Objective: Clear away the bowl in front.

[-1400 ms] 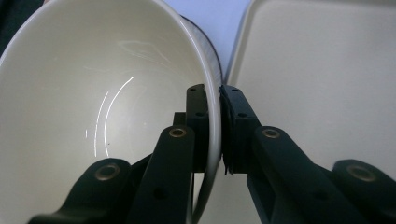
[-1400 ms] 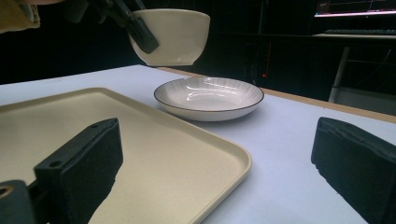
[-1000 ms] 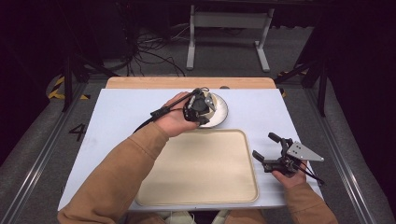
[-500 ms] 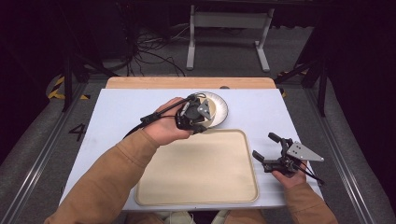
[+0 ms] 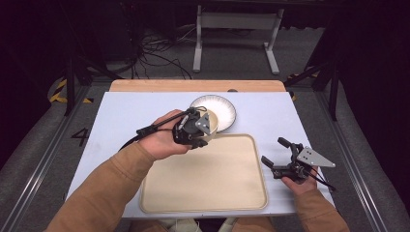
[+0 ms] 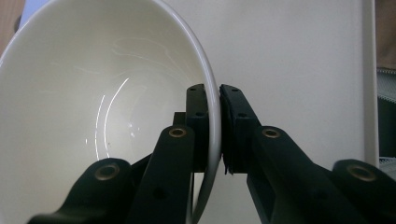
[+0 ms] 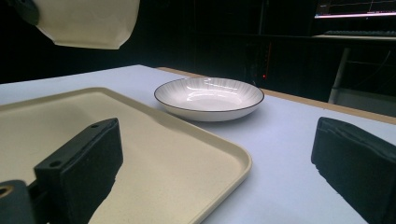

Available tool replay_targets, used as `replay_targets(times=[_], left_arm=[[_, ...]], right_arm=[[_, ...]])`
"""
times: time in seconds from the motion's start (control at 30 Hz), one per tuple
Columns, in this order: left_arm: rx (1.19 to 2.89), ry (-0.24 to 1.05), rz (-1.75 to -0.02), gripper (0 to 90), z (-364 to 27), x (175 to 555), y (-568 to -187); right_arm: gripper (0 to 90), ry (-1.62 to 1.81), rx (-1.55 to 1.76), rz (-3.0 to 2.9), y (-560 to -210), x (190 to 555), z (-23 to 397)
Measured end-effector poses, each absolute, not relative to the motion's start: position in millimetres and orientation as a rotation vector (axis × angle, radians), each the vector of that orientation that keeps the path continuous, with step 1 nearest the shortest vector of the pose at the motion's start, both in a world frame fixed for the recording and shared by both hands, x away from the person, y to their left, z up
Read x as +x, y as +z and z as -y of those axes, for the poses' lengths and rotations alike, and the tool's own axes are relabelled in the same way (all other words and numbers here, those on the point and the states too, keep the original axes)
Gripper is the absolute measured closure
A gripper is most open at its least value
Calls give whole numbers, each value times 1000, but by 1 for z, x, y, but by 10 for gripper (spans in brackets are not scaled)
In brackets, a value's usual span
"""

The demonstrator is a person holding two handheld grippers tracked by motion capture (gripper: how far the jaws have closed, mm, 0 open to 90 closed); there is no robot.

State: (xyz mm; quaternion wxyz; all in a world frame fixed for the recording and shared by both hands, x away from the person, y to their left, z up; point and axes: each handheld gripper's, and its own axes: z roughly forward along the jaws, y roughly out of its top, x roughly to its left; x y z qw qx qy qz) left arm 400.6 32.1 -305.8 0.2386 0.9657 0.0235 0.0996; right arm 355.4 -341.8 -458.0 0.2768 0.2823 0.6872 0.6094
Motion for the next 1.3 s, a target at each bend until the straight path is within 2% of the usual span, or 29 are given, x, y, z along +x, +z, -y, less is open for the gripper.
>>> replay_targets(times=[0.5,1.3], left_arm=[[2646,190,-66,831,-43,392,-324],[2680,56,-29,830,-32,380,-361]], right_arm=[[29,1637,761,-1843,-458,356,342],[29,1635,760,-1846,-458,356,342]])
